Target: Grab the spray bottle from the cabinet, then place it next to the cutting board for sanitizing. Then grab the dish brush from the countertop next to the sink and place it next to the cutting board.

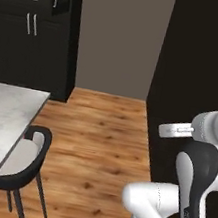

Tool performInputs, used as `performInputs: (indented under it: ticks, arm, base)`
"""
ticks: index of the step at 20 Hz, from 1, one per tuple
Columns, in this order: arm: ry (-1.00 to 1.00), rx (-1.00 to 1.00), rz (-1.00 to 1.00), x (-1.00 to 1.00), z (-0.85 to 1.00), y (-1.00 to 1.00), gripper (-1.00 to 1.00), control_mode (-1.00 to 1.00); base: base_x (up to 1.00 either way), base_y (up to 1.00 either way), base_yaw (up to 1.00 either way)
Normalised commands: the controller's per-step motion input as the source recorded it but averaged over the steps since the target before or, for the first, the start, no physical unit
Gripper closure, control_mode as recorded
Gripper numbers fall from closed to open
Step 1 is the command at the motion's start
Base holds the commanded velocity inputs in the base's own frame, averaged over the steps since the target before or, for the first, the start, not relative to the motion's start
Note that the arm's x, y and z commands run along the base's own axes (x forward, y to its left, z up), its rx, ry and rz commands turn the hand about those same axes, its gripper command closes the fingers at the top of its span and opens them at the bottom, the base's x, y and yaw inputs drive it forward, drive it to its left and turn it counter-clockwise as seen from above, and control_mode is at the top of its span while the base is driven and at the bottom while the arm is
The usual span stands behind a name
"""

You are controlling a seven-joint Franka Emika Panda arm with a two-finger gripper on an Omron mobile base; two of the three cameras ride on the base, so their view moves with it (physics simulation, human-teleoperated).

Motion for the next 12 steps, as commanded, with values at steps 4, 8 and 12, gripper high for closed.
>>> performInputs:
  ticks: [4,8,12]
  arm:
    - [0.0,0.0,0.0,0.0,0.0,0.0,-1.0,1.0]
    - [0.0,0.0,0.0,0.0,0.0,0.0,-1.0,1.0]
    - [0.0,0.0,0.0,0.0,0.0,0.0,-1.0,1.0]
  base:
    - [1.0,-0.38,0.4]
    - [1.0,-0.34,0.48]
    - [1.0,-0.42,0.53]
